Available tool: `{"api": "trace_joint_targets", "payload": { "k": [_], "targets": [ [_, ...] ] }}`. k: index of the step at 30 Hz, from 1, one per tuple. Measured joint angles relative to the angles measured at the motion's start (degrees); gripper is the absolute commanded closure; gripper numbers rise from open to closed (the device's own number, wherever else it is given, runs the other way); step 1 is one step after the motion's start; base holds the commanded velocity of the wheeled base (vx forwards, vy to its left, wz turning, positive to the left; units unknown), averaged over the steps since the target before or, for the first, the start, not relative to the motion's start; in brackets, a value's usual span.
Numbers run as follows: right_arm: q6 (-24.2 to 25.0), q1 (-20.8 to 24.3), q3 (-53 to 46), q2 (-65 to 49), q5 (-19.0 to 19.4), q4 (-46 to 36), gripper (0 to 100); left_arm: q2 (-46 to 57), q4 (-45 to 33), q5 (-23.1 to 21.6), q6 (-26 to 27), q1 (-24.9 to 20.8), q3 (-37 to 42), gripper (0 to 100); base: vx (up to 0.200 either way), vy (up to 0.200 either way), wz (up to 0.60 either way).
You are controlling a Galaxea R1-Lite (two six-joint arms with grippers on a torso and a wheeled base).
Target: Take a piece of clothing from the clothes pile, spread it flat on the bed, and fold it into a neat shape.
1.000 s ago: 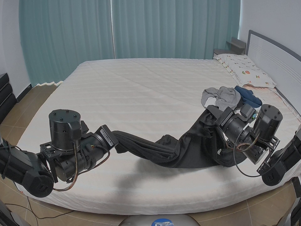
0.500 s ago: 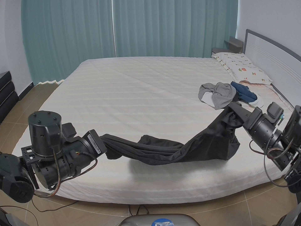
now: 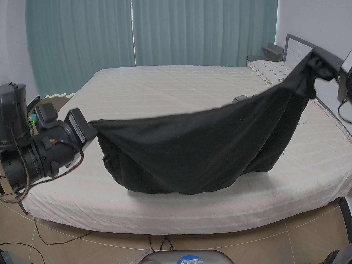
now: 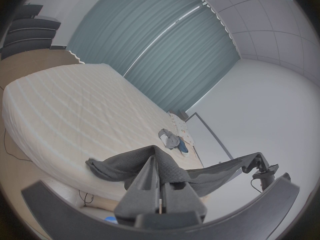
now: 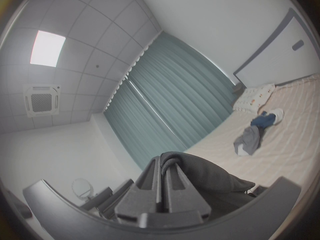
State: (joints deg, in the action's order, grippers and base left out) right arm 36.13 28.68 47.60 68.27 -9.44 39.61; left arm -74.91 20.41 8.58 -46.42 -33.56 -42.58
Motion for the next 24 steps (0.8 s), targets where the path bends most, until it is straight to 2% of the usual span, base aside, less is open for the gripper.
{"api": "trace_joint_targets", "payload": {
  "k": [5, 9, 12, 16, 24],
  "targets": [
    [-0.3, -2.0, 14.1, 1.1, -1.2, -6.7, 100, -0.1, -5.8, 0.0, 0.0, 2.1, -8.2, 100, 0.000, 0.000, 0.00],
    [-0.5, -3.9, 24.3, 6.2, -2.5, -10.4, 100, -2.5, -9.1, -0.2, -0.4, 4.7, -14.9, 100, 0.000, 0.000, 0.00],
    [-0.6, -5.5, 28.9, 11.7, -3.2, -12.2, 100, -5.7, -10.8, -0.5, -0.8, 6.9, -19.4, 100, 0.200, 0.000, 0.00],
    [-0.7, -7.3, 32.1, 19.7, -3.9, -11.6, 100, -12.2, -11.9, -0.7, -1.1, 9.3, -25.2, 100, 0.200, 0.000, 0.00],
    [-0.9, -10.2, 34.4, 33.4, -4.0, -4.2, 100, -26.2, -12.6, -0.9, -1.4, 11.6, -35.4, 100, 0.200, 0.000, 0.00]
  ]
}}
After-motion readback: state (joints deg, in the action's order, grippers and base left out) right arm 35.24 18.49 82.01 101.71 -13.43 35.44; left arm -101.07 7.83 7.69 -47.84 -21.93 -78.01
